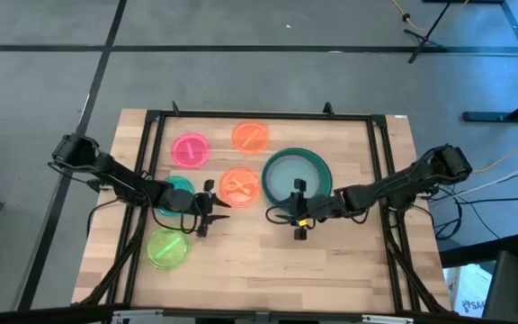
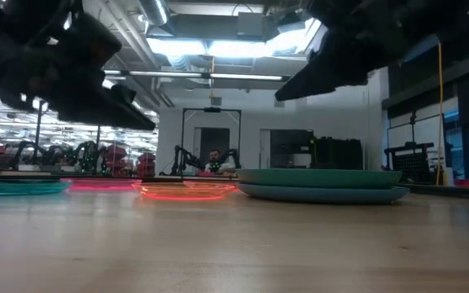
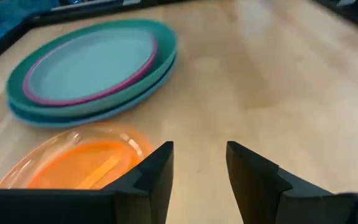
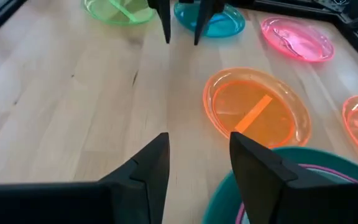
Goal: Stack plastic plates
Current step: Stack the bottom orange plate on top of the light blue plate
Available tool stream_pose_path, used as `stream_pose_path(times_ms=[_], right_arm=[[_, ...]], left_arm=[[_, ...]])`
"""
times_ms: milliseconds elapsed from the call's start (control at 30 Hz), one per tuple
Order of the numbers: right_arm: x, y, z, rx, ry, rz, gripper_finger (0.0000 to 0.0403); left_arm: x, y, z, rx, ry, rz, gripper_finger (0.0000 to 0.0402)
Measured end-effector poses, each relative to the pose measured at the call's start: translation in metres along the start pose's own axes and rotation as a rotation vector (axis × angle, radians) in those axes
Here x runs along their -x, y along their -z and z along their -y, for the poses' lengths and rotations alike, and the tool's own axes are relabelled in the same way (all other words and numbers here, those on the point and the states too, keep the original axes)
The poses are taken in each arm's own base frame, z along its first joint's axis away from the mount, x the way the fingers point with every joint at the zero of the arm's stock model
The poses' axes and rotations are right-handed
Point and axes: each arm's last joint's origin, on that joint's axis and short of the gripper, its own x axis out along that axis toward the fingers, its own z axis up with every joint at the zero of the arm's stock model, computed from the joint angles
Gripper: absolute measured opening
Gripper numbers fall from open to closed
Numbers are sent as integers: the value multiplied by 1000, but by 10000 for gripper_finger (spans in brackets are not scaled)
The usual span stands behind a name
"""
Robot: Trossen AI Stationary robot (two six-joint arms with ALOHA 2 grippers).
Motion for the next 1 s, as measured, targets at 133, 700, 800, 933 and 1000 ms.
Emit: stream_pose_path(times_ms=[133,700,800,933,1000], right_arm=[[-11,8,-2,6,3,-23,156],[-19,12,-5,7,3,-17,156],[-19,10,-5,0,2,4,156],[-19,9,-5,-3,2,15,156],[-19,9,-5,-3,2,16,156]], left_arm=[[-8,10,-3,-19,-67,-90,141],[-65,9,-13,-136,-235,-461,140],[-65,8,-11,-143,-235,-460,130],[-64,10,-11,-153,-241,-476,93],[-64,10,-10,-155,-240,-478,67]])
